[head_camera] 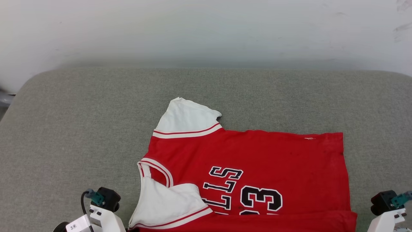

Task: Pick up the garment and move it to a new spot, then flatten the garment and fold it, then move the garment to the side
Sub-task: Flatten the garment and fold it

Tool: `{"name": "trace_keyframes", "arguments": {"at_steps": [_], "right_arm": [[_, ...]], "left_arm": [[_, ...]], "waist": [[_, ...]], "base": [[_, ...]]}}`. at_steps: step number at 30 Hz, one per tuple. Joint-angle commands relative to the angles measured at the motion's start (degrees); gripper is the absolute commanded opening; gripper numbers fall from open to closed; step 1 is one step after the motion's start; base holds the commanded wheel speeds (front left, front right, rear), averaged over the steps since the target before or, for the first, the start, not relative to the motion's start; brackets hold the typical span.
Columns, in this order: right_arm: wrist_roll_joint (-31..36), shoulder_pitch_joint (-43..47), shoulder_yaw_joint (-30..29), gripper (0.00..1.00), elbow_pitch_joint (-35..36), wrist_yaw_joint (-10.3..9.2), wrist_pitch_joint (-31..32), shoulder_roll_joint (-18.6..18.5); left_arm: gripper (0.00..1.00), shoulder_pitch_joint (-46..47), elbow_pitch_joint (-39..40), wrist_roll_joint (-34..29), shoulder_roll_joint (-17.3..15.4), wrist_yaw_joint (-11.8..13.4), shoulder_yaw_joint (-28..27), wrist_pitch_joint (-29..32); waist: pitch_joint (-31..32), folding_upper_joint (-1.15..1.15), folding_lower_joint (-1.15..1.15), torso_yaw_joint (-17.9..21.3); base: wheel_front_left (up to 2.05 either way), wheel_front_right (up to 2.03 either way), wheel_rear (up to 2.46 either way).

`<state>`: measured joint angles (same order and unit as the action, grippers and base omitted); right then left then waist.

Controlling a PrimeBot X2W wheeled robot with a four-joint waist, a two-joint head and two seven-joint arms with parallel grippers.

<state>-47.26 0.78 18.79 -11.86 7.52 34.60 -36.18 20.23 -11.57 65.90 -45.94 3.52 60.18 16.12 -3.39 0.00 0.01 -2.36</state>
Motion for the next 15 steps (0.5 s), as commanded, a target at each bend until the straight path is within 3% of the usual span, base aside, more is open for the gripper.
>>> {"name": "trace_keyframes", "arguments": {"at_steps": [1,2,10,15], "right_arm": [[0.48,0.26,0.04,0.95,-0.46,-0.07,-1.08,0.35],[0.61,0.08,-0.14,1.00,-0.51,-0.07,-2.00,0.57],[3.15,-1.06,-3.36,1.00,1.13,-0.06,-11.98,1.74],[7.55,-2.10,-8.65,1.00,3.39,-0.06,-21.37,4.99]], "left_arm": [[0.74,-0.49,-1.00,-0.20,0.05,-0.06,-0.28,-0.76],[1.00,-0.13,-1.05,-1.01,-0.04,-0.16,-0.37,-1.53],[1.00,1.08,0.25,-2.78,-1.40,0.49,-1.96,-5.96],[1.00,2.99,2.11,-5.34,-2.65,2.44,-4.21,-10.11]], "waist": [[0.28,0.00,-0.01,-0.07],[0.51,0.00,-0.01,-0.11],[2.78,0.00,-0.01,-0.14],[2.99,0.00,-0.01,0.40]], "base": [[0.00,0.00,0.00],[0.00,0.00,0.00],[0.00,0.00,0.00],[0.00,0.00,0.00]]}}
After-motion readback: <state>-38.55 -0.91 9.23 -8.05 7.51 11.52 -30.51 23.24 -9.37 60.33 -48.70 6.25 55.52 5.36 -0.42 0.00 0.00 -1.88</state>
